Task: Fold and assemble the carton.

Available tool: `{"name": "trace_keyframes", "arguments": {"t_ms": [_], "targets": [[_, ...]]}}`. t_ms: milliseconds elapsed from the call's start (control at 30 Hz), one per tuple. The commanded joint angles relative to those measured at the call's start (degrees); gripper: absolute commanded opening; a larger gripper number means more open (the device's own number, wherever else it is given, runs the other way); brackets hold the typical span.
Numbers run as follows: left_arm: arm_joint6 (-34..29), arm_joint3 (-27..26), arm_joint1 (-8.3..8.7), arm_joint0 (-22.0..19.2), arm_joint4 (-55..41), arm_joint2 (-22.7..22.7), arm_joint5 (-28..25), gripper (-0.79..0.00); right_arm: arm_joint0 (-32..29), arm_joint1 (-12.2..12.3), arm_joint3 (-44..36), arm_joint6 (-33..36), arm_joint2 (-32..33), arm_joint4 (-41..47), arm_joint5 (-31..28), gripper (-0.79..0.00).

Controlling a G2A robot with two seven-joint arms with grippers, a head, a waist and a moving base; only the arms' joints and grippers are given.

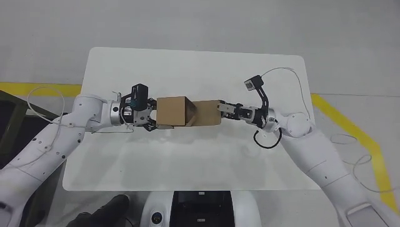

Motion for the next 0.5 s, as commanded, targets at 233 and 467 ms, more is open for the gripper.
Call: {"name": "trace_keyframes", "arguments": {"t_ms": [233, 467], "targets": [[-0.52, -0.27, -0.27, 0.63, 0.72, -1.32, 0.00, -0.499, -0.02, -0.48, -0.93, -0.06, -0.56, -3.20, 3.14, -0.628], [-0.01, -0.53, -0.38, 1.22, 0.28, -2.03, 0.00, 0.000, 0.53, -1.11, 0.02, 0.25, -0.75, -2.50, 3.42, -0.785]]}}
